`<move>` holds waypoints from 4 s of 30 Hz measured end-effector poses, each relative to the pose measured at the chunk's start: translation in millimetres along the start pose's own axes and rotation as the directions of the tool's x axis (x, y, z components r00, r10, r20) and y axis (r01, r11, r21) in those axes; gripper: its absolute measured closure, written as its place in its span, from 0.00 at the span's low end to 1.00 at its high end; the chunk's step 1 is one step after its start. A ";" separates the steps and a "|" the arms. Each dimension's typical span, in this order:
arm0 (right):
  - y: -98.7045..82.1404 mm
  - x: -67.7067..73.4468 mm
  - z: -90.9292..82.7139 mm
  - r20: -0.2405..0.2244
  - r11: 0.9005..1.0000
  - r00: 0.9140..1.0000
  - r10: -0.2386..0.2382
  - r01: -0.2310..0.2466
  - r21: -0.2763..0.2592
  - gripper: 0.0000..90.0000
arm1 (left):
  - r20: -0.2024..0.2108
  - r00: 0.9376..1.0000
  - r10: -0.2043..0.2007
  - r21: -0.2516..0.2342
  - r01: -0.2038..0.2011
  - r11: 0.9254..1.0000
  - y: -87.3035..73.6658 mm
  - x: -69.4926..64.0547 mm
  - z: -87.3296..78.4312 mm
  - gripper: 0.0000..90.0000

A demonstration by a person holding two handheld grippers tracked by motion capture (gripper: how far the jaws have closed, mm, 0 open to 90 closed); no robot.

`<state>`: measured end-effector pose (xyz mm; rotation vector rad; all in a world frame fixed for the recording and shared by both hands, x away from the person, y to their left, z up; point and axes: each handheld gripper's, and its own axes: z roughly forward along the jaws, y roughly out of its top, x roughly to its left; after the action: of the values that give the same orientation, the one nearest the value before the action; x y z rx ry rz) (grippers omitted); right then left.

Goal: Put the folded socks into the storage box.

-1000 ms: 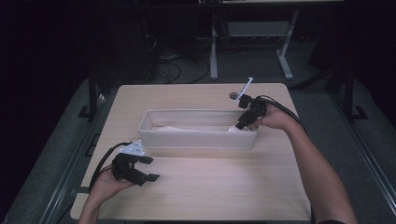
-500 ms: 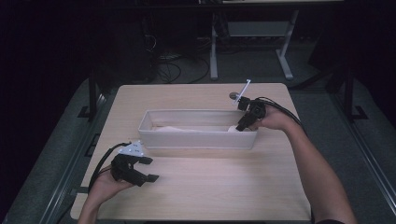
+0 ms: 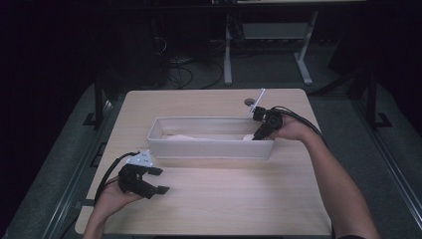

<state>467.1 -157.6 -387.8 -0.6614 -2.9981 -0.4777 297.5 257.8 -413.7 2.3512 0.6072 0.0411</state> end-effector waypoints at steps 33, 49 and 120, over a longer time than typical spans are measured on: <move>-4.8 7.7 -23.7 0.008 0.999 1.000 0.004 -0.003 -0.037 0.83 | 0.004 1.000 0.004 -0.010 -0.004 1.000 1.1 -1.7 -2.4 0.29; -13.3 13.5 -50.7 0.045 0.996 0.999 0.019 -0.015 -0.086 0.78 | 0.001 1.000 0.011 -0.011 -0.011 1.000 1.2 -2.1 -4.0 0.29; -99.3 63.8 -59.3 0.057 0.973 0.994 0.098 -0.084 -0.213 0.60 | -0.017 1.000 -0.003 -0.020 0.003 1.000 -2.6 -0.8 -9.7 0.29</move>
<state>365.9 -235.4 -353.7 -0.8403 -2.9878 -0.7905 293.8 265.2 -407.9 2.3328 0.6158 0.0661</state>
